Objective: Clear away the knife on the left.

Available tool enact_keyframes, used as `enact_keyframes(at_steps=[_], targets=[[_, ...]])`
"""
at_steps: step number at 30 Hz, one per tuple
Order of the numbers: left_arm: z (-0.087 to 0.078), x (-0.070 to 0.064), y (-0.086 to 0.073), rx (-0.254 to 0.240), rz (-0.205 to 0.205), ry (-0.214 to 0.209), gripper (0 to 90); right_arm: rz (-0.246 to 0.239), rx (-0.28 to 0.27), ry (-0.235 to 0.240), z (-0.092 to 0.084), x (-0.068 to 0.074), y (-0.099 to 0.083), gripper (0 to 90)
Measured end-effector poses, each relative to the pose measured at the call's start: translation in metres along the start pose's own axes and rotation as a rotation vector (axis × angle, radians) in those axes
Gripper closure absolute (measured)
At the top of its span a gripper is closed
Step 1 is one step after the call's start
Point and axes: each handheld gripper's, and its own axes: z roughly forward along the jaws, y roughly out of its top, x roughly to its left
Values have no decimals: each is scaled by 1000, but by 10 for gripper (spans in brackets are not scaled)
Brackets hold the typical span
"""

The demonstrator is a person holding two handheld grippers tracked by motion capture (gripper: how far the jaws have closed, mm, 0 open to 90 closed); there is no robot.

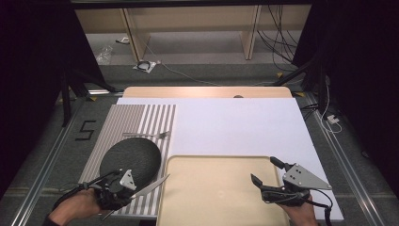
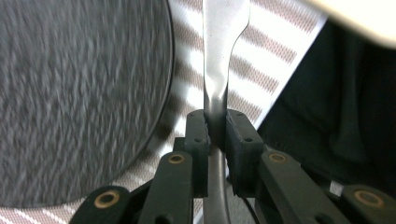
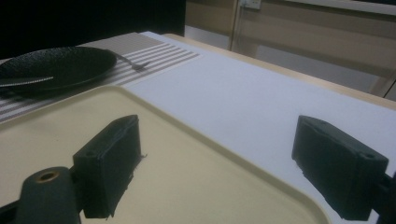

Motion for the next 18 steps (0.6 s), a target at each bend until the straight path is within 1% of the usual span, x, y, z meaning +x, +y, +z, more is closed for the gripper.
enact_keyframes(at_steps=[4, 6, 7, 12, 16, 18], targets=[[-1, -4, 14, -30, -17, -1, 795, 3, -2, 2, 0, 0, 0, 164], [-1, -5, 20, -40, -10, 1, 795, 1, -1, 1, 0, 0, 0, 164], [-1, -7, 24, -47, 0, -3, 795, 0, -2, 2, 0, 0, 0, 165], [-2, -14, 41, -75, 22, -16, 795, 0, -1, 3, 0, 0, 0, 164], [-2, -19, 56, -84, 26, -25, 795, -1, -3, 2, -1, 0, 0, 164], [-3, -22, 62, -91, 23, -46, 795, 0, -3, 2, -1, 0, 0, 164]])
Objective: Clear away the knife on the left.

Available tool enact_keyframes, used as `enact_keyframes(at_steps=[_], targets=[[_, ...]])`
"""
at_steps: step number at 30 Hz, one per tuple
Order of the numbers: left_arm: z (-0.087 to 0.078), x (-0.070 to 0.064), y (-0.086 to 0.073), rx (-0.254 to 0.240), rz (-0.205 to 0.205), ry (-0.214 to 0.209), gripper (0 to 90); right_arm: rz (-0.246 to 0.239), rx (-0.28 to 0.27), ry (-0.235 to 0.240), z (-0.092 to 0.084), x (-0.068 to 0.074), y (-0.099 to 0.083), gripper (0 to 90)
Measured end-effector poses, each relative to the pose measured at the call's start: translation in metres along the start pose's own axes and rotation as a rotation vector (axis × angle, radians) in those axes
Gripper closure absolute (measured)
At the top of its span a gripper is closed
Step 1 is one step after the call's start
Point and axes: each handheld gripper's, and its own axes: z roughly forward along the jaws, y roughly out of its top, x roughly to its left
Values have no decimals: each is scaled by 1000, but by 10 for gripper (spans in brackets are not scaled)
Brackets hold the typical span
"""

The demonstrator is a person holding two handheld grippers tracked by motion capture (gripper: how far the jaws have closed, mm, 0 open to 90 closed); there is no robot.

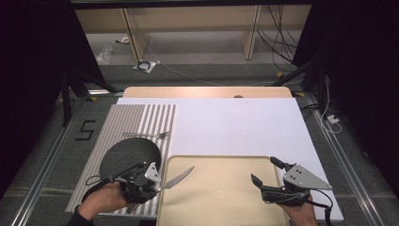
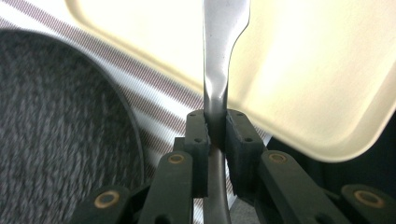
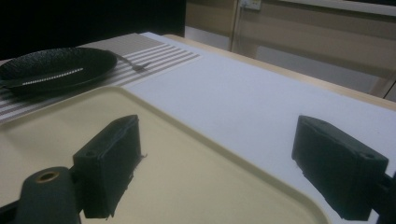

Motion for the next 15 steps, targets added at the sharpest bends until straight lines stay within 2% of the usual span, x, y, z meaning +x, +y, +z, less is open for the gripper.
enact_keyframes(at_steps=[5, 9, 11, 15], targets=[[4, -4, 15, -3, 5, -6, 795, -4, 0, 2, 1, 0, 0, 164], [7, -8, 25, -3, 4, -27, 795, -3, 2, 3, 0, 0, 0, 164], [8, -12, 31, 16, 22, -45, 795, 0, 3, 2, 0, 0, 0, 165], [8, -17, 41, 21, 32, -49, 795, -4, 2, 2, 0, 1, 0, 165]])
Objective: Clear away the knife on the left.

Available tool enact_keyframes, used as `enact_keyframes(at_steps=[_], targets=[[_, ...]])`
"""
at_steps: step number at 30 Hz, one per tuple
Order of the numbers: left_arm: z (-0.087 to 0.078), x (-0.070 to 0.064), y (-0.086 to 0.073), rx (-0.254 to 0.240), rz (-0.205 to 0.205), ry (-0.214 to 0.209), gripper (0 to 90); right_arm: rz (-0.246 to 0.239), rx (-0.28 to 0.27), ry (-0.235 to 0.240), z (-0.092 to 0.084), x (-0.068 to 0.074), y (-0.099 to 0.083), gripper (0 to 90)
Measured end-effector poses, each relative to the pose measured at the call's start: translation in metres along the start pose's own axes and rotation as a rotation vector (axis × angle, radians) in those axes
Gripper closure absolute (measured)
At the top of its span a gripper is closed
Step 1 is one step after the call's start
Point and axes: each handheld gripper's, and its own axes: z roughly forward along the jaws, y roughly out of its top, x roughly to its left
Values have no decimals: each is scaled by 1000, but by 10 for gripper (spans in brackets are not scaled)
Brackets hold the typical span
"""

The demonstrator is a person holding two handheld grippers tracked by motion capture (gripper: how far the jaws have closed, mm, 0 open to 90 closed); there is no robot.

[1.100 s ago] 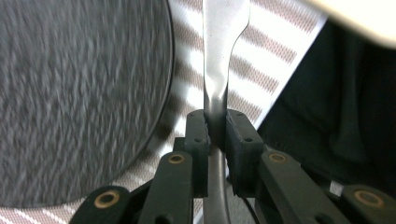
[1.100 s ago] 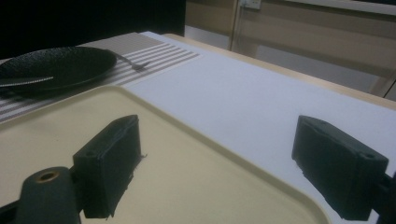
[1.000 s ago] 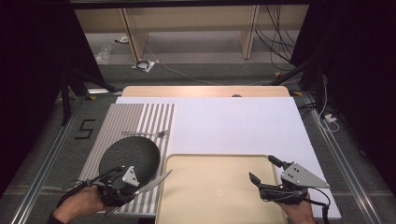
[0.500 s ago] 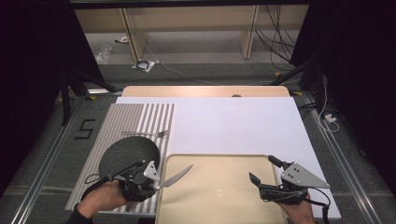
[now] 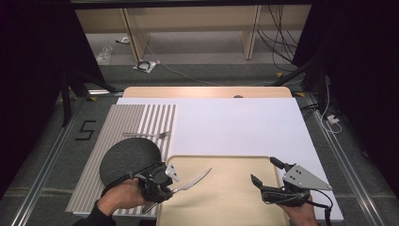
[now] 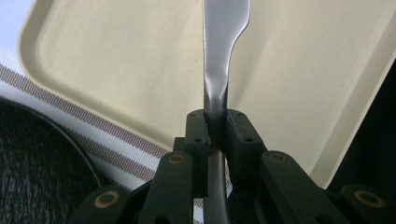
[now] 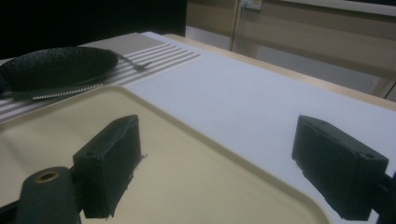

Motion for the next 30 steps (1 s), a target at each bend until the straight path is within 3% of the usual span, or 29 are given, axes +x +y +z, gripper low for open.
enact_keyframes(at_steps=[7, 30], targets=[[9, -8, 14, -17, -5, -37, 795, 2, -2, -3, 0, 0, 0, 166], [37, -31, 28, 62, 21, -77, 795, -2, -3, -11, -1, -1, 1, 166]])
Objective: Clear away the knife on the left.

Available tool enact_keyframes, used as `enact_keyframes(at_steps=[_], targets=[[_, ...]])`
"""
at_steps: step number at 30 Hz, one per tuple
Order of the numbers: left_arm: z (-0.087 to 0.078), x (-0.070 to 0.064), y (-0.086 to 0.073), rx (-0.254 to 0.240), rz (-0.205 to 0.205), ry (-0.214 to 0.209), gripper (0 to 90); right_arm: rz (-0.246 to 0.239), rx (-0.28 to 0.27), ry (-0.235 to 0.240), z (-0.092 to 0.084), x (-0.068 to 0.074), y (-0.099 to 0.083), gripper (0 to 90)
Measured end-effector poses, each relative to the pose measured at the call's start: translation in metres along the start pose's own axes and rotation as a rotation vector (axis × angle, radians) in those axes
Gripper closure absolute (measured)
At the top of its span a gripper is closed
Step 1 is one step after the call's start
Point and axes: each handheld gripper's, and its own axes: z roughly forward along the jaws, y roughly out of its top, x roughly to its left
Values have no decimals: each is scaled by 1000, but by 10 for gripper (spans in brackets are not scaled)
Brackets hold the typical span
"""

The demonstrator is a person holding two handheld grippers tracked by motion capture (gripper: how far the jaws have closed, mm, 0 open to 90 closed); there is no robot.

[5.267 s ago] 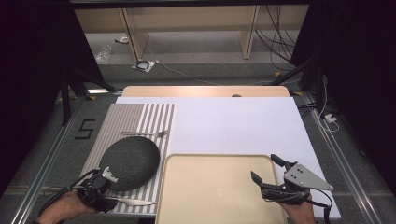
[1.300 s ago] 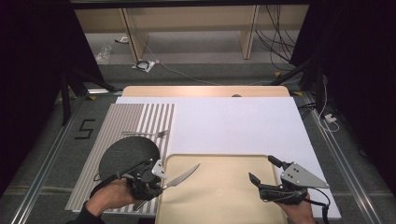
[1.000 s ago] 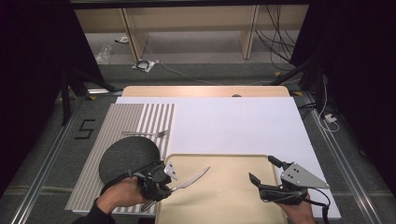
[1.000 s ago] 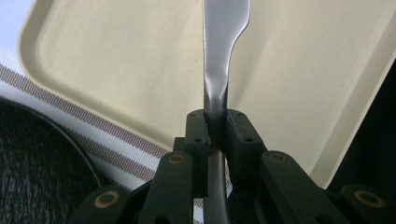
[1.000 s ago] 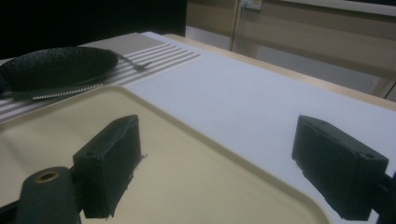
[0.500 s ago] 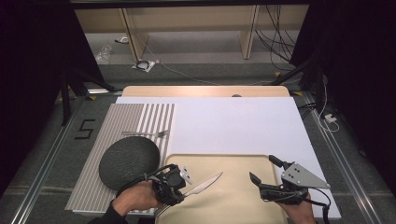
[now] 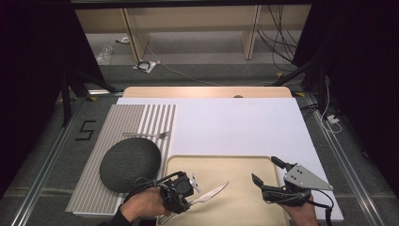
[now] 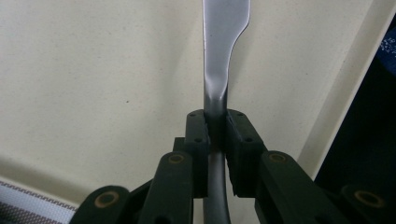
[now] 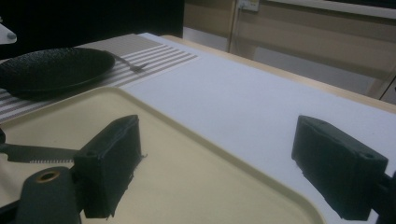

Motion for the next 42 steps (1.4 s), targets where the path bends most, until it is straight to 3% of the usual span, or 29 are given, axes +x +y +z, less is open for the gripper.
enact_keyframes(at_steps=[11, 19, 29, 31, 33, 34, 42], targets=[[14, -7, 3, 39, 7, -20, 795, -2, -1, -1, -1, 0, 0, 166], [23, -4, 2, 83, -10, -33, 794, -3, 2, 1, 0, 0, 0, 166], [26, -5, 1, 93, -11, -35, 787, -3, 3, 1, -1, 0, 0, 167], [24, -5, 1, 82, -7, -40, 759, -3, 3, 1, -1, 0, 0, 167], [17, -8, 1, 39, 9, -33, 666, 0, -2, 2, -1, 1, 0, 167], [15, -8, 1, 24, 11, -27, 666, 1, -2, 3, -1, 1, 0, 167], [10, -17, 3, -55, 76, 17, 854, 0, -6, 1, -1, 1, 0, 168]])
